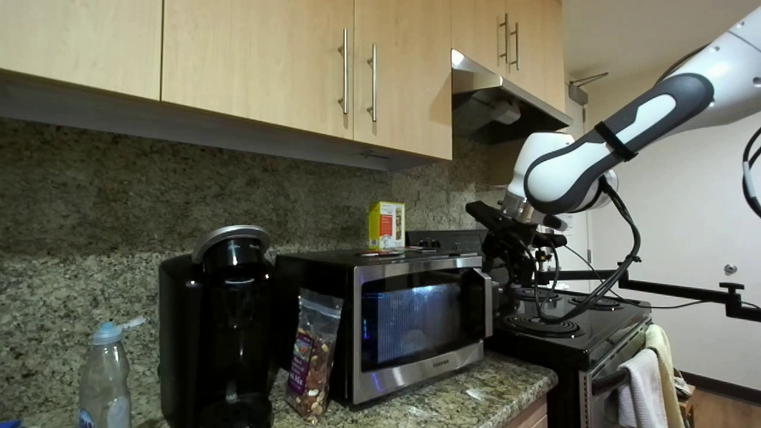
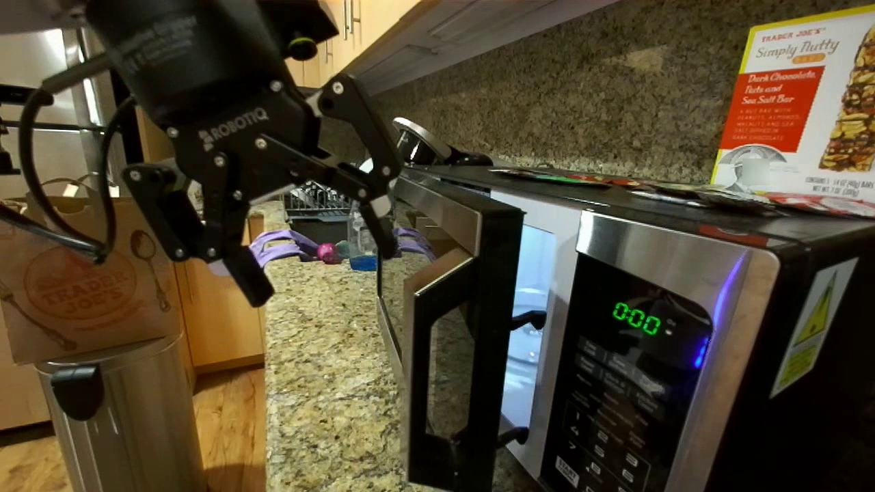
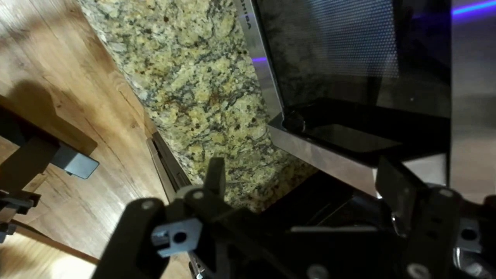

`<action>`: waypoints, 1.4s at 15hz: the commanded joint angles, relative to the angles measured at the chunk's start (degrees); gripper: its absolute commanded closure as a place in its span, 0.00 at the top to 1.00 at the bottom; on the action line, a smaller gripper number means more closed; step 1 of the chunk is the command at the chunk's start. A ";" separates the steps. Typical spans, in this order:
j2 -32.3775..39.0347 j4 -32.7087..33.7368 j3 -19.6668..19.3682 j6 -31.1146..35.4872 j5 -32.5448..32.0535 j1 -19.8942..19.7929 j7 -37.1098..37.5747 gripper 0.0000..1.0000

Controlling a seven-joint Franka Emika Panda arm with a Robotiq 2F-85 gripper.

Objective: Close the microwave door

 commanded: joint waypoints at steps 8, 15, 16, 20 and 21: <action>0.44 2.75 -1.17 1.45 -1.19 0.18 -2.44 1.00; 7.44 8.76 -2.50 6.86 4.50 5.04 -4.80 1.00; 8.83 10.17 -2.63 6.61 4.92 5.25 -4.55 1.00; 14.45 15.83 -3.39 6.17 4.82 5.29 -3.33 1.00; 15.60 17.01 -3.48 5.97 3.88 5.07 -2.75 1.00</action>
